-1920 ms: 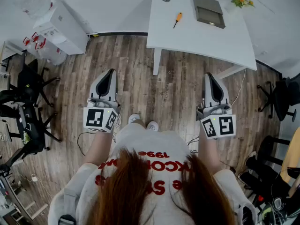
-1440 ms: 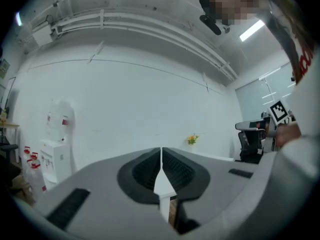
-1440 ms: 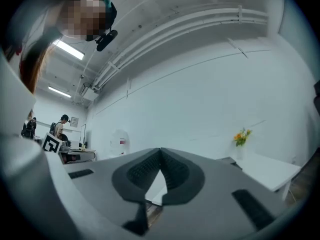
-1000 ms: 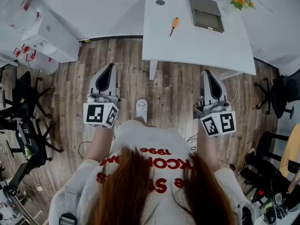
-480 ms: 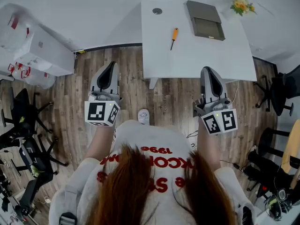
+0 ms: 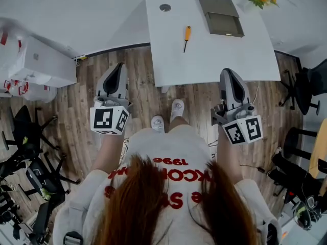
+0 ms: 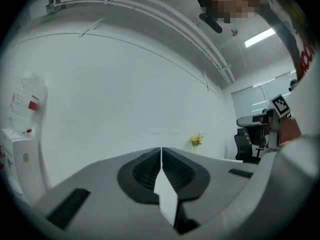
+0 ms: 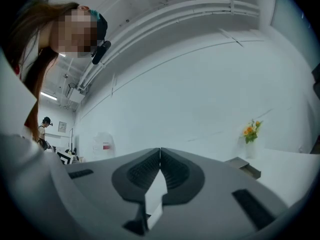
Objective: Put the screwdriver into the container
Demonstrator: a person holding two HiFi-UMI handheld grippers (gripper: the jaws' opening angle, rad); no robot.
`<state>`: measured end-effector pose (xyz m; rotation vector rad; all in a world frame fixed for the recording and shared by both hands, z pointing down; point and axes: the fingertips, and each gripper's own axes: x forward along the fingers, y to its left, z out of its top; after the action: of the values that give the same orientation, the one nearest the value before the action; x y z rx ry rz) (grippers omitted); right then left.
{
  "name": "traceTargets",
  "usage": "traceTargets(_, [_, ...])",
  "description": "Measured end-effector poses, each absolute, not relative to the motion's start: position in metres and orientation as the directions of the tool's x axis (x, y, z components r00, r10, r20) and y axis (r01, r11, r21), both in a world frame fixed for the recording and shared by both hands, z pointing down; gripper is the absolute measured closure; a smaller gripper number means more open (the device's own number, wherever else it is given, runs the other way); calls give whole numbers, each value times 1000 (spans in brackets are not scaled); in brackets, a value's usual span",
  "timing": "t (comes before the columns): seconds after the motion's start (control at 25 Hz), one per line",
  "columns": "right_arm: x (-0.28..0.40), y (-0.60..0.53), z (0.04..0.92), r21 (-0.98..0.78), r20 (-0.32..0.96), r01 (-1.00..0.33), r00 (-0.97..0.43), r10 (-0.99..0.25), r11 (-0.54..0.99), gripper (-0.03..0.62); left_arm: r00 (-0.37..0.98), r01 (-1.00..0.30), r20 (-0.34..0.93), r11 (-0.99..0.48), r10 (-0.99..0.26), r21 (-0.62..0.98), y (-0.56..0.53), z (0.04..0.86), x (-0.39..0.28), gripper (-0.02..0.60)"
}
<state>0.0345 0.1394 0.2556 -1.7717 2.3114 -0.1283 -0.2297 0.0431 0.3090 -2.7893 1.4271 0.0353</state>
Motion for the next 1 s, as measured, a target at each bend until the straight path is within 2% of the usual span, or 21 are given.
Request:
traceTargets(0.48, [41, 60, 252, -189, -141, -916, -332, -933, 355, 588, 528, -849, -42, -529, -848, 2, -4, 302, -225, 568])
traceTargets(1.0, [91, -58, 261, -223, -120, -863, -437, -891, 454, 588, 399, -917, -16, -399, -917, -8, -85, 302, -193, 569])
